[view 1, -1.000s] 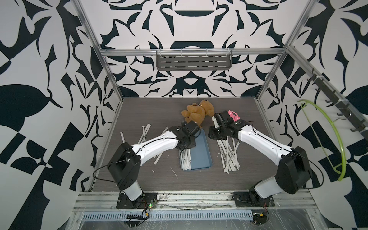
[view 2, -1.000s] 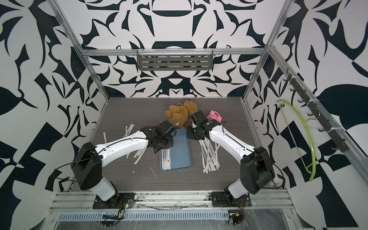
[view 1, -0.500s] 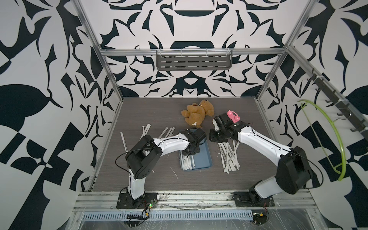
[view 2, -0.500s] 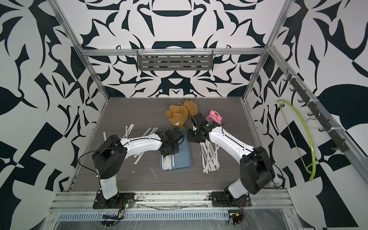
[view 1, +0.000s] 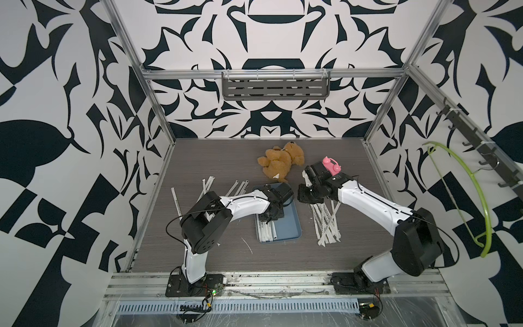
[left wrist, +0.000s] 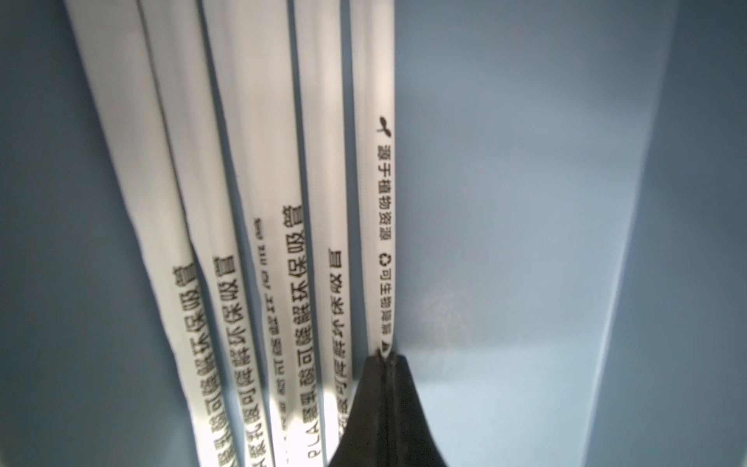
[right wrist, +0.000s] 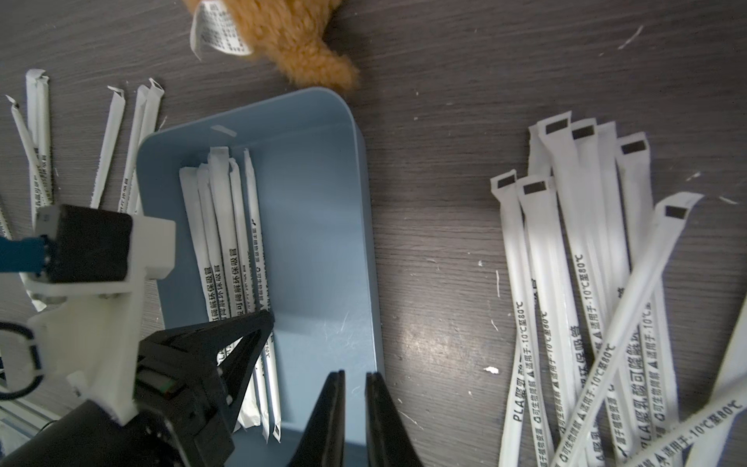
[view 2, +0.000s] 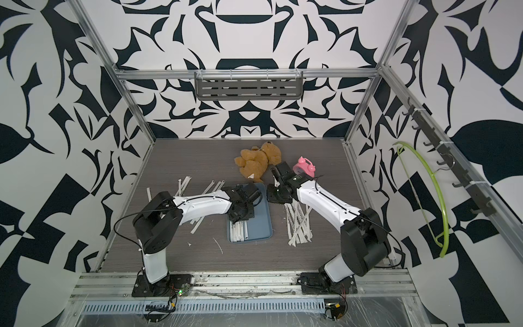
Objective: Put the straws into the storage box
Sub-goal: Place the straw in the storage box.
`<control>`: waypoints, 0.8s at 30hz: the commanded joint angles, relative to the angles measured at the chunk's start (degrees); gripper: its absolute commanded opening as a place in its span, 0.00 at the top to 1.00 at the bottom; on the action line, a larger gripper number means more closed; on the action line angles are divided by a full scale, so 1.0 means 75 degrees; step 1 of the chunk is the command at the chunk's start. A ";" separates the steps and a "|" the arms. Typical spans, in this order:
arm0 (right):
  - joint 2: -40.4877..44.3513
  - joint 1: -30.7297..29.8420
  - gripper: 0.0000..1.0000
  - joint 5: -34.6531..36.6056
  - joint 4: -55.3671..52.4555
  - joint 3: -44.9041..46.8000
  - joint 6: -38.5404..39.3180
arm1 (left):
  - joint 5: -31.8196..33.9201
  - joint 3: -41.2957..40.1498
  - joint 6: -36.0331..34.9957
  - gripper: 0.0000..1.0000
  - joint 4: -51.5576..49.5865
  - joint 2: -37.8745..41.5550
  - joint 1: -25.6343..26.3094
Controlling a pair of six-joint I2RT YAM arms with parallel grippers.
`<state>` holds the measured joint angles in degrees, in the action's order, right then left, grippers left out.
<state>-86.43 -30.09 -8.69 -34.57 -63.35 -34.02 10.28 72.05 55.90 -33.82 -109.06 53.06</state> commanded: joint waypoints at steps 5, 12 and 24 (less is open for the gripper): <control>0.0067 -0.0026 0.84 0.0006 0.0080 0.0033 0.0129 | 0.0050 0.0140 -0.0055 0.89 -0.0330 -0.0119 0.0027; 0.0112 -0.0031 0.84 0.0009 0.0070 0.0045 0.0156 | 0.0069 0.0189 -0.0094 0.84 -0.0369 0.0017 0.0027; 0.0678 0.0691 0.84 0.0419 -0.0843 0.0417 0.0431 | 0.0093 0.0626 -0.0697 0.73 -0.0548 0.0840 0.0028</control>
<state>-84.64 -26.35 -7.99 -36.69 -61.23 -32.03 10.31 74.61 53.19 -35.92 -106.08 53.06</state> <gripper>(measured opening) 0.158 0.267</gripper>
